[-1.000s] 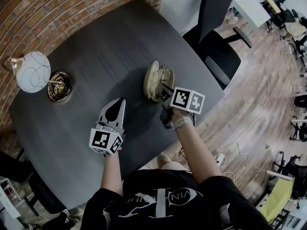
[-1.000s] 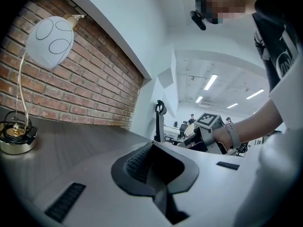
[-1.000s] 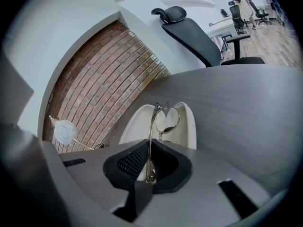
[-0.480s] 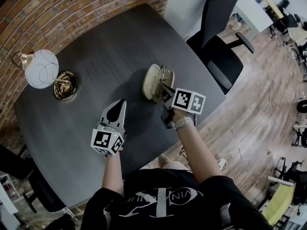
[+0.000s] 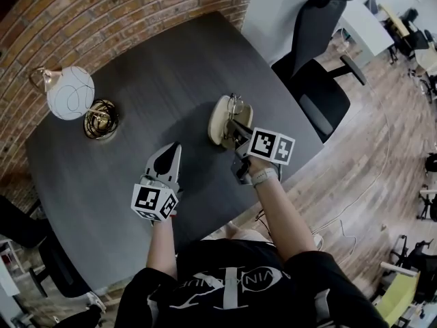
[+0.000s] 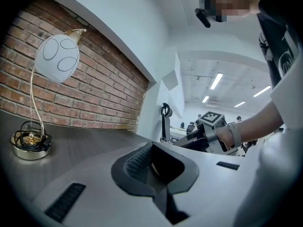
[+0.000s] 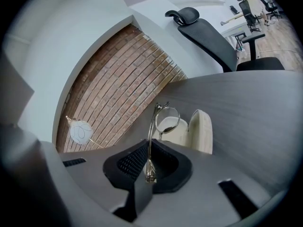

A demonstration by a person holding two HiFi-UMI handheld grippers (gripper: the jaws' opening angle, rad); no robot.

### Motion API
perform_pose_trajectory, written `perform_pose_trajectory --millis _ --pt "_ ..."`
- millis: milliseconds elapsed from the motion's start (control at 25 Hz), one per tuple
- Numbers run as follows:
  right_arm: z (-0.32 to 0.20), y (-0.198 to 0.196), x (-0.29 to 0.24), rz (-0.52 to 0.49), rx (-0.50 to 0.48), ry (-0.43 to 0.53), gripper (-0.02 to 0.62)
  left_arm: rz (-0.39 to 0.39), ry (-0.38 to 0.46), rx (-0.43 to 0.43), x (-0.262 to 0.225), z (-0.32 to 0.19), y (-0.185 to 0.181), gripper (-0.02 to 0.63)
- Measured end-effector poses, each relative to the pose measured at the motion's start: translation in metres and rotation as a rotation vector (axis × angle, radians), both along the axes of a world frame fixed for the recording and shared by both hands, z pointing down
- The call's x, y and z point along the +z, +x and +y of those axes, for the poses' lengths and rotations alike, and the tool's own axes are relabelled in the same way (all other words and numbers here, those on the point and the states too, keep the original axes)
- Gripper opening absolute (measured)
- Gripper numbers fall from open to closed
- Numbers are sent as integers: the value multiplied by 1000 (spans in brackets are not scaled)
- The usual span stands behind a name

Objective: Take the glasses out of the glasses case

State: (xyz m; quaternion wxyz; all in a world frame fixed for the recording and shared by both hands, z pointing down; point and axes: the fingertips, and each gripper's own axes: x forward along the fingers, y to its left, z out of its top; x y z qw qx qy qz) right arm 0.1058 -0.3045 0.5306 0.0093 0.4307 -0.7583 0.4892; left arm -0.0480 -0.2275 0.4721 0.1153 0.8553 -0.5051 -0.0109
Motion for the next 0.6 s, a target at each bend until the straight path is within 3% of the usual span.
perform_pose_trajectory --millis 600 --pt "6 -9 -26 -7 -67 57 38 -6 16 -59 -16 9 -14 12"
